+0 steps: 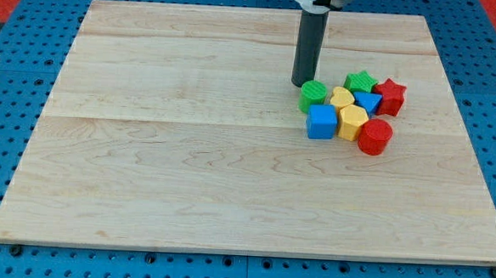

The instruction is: Touch the top right side of the green star

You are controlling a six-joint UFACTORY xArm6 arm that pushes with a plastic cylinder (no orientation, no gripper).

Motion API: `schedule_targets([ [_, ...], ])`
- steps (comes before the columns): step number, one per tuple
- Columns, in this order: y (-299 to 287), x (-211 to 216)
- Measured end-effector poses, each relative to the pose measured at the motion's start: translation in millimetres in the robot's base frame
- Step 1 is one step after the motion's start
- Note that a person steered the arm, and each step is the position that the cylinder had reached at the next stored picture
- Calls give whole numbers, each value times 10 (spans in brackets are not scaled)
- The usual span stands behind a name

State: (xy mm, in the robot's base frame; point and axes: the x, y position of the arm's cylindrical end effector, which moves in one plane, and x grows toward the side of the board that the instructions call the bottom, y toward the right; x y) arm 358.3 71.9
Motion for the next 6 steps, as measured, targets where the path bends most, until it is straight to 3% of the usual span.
schedule_targets([
  [2, -41, 23],
  [3, 131, -532],
  [4, 154, -801],
  [6, 128, -802],
])
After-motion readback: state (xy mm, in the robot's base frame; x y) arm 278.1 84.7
